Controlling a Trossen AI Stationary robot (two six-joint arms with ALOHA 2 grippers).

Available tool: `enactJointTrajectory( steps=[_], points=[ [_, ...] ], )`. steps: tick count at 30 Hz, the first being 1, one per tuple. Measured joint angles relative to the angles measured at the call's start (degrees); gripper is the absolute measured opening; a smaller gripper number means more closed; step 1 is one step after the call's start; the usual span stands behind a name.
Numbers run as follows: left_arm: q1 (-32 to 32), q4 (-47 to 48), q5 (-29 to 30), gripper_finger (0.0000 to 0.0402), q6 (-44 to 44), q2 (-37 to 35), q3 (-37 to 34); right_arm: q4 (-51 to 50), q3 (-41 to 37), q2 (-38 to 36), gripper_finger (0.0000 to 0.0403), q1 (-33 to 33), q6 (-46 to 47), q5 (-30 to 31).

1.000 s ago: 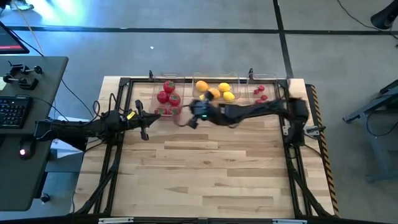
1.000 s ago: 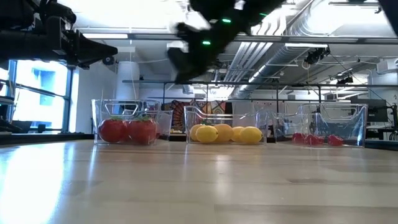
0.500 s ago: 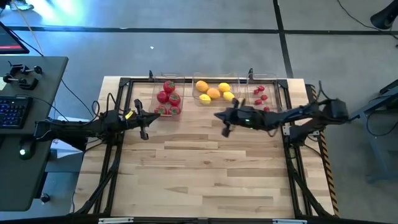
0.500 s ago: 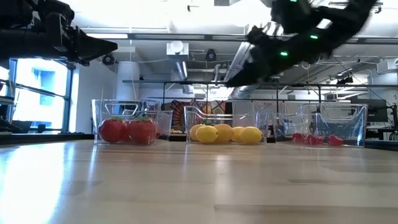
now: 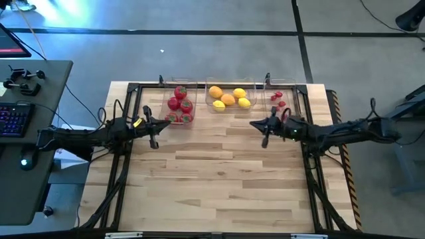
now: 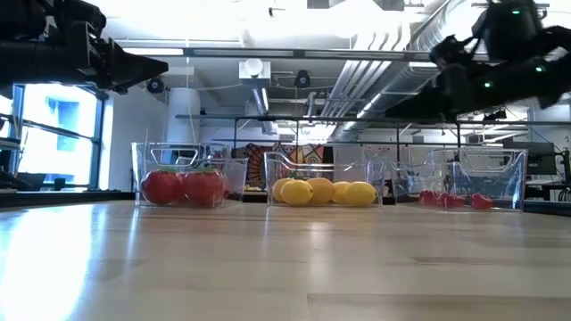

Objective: Sort produce into baskets
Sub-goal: Return to home position

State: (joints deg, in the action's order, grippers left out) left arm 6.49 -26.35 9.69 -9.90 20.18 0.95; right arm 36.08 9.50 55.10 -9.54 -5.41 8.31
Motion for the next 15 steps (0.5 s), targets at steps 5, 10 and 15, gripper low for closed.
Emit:
enactJointTrajectory(
  steps=[5, 10, 15],
  points=[
    [0.92, 0.0, 0.31, 0.0, -0.23, 0.0, 0.0, 3.6, -6.23, -6.05, 0.0, -0.22, -0.2, -1.04],
    [1.56, 0.87, 0.34, 0.0, 0.83, -0.37, -0.02, 0.81, -8.94, -11.5, 0.0, -0.22, 1.1, -0.89],
    [1.56, 1.96, 0.76, 0.0, 1.26, -3.39, -0.24, -4.85, -8.94, -17.08, 0.0, -0.23, 0.31, 0.54]
  ],
)
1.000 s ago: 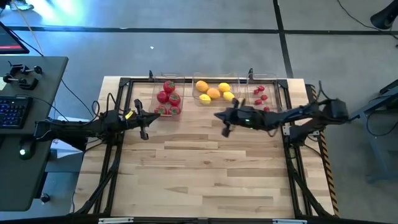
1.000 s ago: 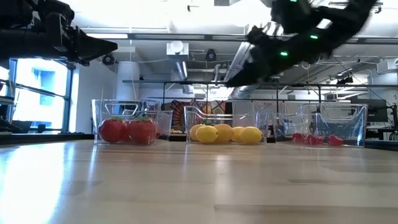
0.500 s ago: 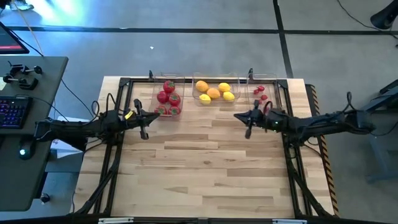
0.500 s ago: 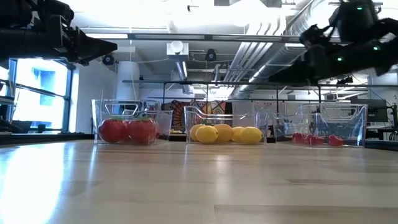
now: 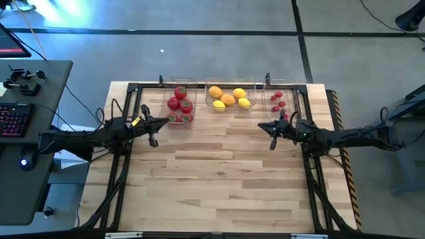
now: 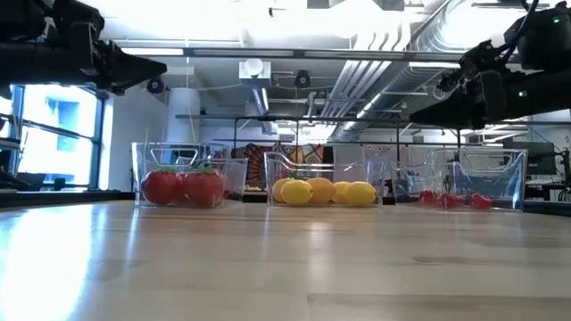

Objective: Sort produce into baskets
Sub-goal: Return to home position

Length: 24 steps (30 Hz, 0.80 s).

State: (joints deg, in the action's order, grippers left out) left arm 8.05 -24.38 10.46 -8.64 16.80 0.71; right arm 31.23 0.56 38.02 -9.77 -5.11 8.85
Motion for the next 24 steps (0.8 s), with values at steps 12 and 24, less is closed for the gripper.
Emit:
enactJointTrajectory(
  steps=[12, 24],
  points=[
    [0.39, 15.39, 7.93, 0.0, -2.37, -16.57, -0.04, -21.93, 0.0, -26.64, 0.0, -0.01, 0.14, 1.81],
    [0.61, 19.76, 16.66, 0.0, 0.05, -16.62, 0.04, -26.54, -0.02, -37.97, 0.0, -0.59, -2.36, 6.66]
  ],
)
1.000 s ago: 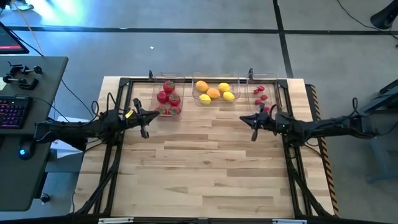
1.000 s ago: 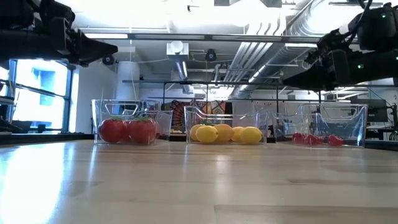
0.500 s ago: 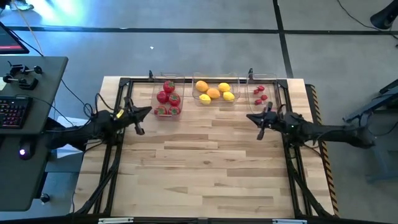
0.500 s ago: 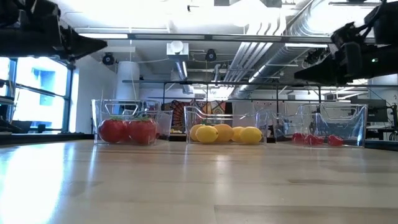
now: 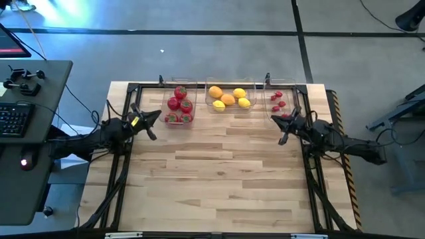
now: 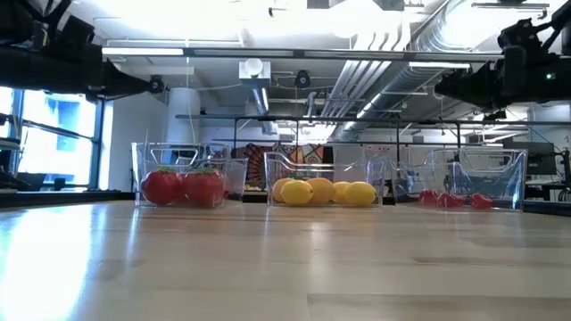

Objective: Sort produce into baskets
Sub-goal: Return to home position

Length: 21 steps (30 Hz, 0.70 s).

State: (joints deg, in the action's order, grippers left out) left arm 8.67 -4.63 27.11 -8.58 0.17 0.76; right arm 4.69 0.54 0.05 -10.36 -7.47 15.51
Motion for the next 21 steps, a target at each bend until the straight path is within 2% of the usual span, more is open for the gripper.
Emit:
enactJointTrajectory(
  steps=[4, 7, 12, 21],
  points=[
    [0.0, 0.92, 0.51, 0.0, 1.23, 0.55, 0.02, -1.04, 0.0, 1.86, 0.0, -1.12, 3.15, 7.37],
    [0.0, 1.01, 0.44, 0.0, 3.19, 1.63, 0.02, -1.03, 0.0, 3.92, 0.0, -1.35, 2.58, 7.19],
    [0.0, 0.97, 0.35, 0.0, 8.46, 2.7, 0.02, -1.05, 0.0, 6.01, 0.0, -1.35, 7.35, 6.48],
    [0.0, 0.92, 0.31, 0.0, 7.96, 2.81, 0.02, -1.05, 0.02, 6.34, 0.0, -1.35, 7.48, 6.37]
  ],
)
